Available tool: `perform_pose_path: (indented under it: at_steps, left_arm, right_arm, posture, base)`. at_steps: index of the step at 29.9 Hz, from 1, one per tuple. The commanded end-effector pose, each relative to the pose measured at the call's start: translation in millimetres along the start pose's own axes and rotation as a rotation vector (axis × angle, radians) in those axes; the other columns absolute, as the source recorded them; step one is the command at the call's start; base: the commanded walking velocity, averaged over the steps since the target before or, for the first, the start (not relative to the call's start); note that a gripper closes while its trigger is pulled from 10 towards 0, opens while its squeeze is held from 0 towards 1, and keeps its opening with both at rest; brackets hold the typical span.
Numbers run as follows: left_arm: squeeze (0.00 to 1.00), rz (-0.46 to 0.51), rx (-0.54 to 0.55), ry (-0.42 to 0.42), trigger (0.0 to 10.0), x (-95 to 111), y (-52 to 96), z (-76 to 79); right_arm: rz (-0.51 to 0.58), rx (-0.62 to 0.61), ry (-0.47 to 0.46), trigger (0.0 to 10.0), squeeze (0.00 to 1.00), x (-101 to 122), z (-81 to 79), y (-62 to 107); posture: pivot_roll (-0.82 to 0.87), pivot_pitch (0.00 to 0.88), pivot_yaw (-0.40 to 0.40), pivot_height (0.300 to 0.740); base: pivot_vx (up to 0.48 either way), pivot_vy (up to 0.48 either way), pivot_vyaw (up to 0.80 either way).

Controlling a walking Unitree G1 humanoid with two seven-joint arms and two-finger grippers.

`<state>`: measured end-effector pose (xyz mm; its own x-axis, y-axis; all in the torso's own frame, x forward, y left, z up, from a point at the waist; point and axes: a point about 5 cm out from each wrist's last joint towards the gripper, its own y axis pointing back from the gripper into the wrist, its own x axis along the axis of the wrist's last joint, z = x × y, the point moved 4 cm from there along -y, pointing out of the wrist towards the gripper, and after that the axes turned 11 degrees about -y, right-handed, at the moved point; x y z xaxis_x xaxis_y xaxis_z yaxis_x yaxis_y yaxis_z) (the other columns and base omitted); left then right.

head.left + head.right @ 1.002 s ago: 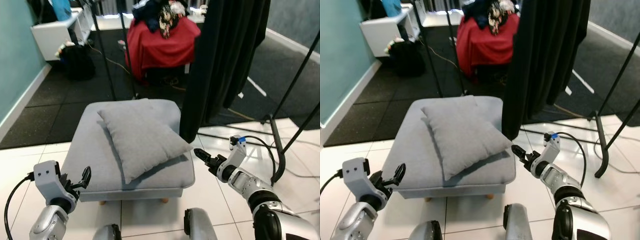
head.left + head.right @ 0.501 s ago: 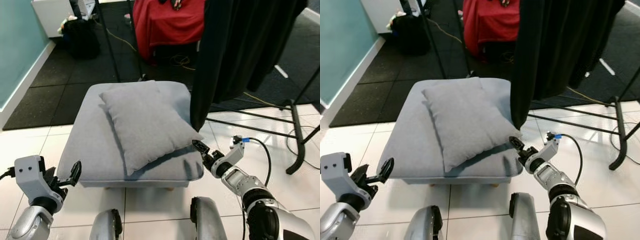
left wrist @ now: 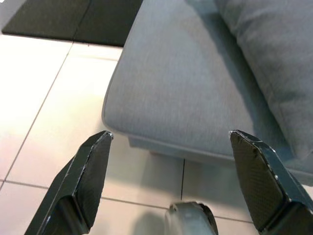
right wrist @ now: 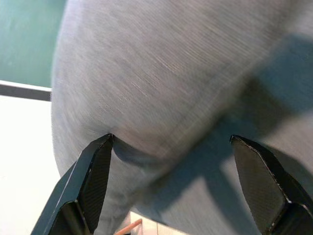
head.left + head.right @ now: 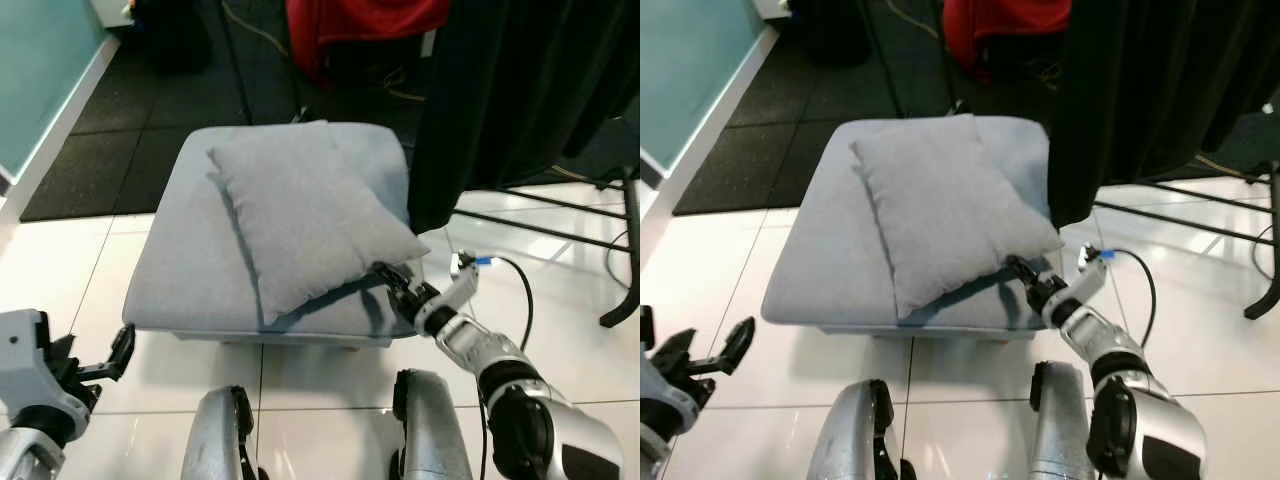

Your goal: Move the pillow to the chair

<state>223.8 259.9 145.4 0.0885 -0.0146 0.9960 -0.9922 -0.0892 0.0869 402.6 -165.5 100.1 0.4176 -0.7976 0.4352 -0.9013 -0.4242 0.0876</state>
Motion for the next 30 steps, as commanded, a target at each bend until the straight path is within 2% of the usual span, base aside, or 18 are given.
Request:
perform_pose_path:
  at_steps: [1,3,4,5,8,9,11,14,15,16,26,30]
  left_arm:
    - [0.00,-0.034,0.006,-0.007,10.0,-2,6.8,-3.4]
    - [0.00,-0.034,0.006,-0.007,10.0,-2,6.8,-3.4]
    - [0.00,-0.037,0.002,-0.012,10.0,0,8.4,-2.9]
    - [0.00,-0.037,0.002,-0.012,10.0,0,8.4,-2.9]
    - [0.00,-0.054,-0.005,-0.020,10.0,1,14.2,-2.7]
    - [0.00,-0.054,-0.005,-0.020,10.0,1,14.2,-2.7]
    - [0.00,-0.068,-0.009,-0.022,10.0,1,18.1,-1.2]
    - [0.00,-0.077,-0.011,-0.022,10.0,2,19.6,-0.4]
    - [0.00,-0.086,-0.014,-0.023,10.0,2,21.2,0.2]
    - [0.00,-0.093,-0.015,-0.023,10.0,1,22.7,0.6]
    - [0.00,-0.111,-0.014,-0.022,10.0,0,26.0,0.3]
    - [0.00,-0.114,-0.013,-0.020,10.0,0,24.7,0.1]
  right_arm:
    - [0.010,0.006,-0.014,10.0,0.00,-1,-4.9,-4.6]
    - [0.010,0.006,-0.014,10.0,0.00,-1,-4.9,-4.6]
    - [0.025,0.029,-0.009,10.0,0.00,4,-14.8,-9.7]
    - [0.025,0.029,-0.009,10.0,0.00,4,-14.8,-9.7]
    - [0.053,0.090,0.000,10.0,0.00,13,-39.4,-21.5]
    - [0.053,0.090,0.000,10.0,0.00,13,-39.4,-21.5]
    - [0.066,0.123,-0.001,10.0,0.00,16,-51.8,-26.6]
    - [0.069,0.135,0.002,10.0,0.00,17,-56.0,-28.2]
    - [0.078,0.150,0.004,8.1,0.00,19,-61.9,-30.4]
    - [0.088,0.164,0.003,0.0,0.00,22,-67.0,-31.9]
    - [0.113,0.192,0.014,0.0,0.00,31,-78.6,-33.9]
    - [0.120,0.199,0.048,0.0,0.00,36,-82.3,-33.6]
  posture:
    - [0.11,0.382,0.101,0.490]
    - [0.11,0.382,0.101,0.490]
    - [0.12,0.387,0.102,0.490]
    - [0.12,0.387,0.102,0.490]
    - [0.13,0.392,0.107,0.490]
    - [0.13,0.392,0.107,0.490]
    - [0.13,0.398,0.112,0.490]
    - [0.13,0.398,0.112,0.490]
    - [0.13,0.405,0.113,0.490]
    - [0.13,0.408,0.114,0.490]
    - [0.12,0.406,0.109,0.490]
    - [0.11,0.392,0.104,0.490]
  base:
    - [0.000,0.000,0.00]
    - [0.000,0.000,0.00]
    - [0.000,0.000,0.00]
    - [0.000,0.000,0.00]
    - [0.000,0.000,0.00]
    - [0.000,0.000,0.00]
    - [0.000,0.000,0.00]
    - [0.000,0.000,0.00]
    - [0.000,0.000,0.00]
    - [0.000,0.000,0.00]
    - [0.000,0.000,0.00]
    - [0.000,0.000,0.00]
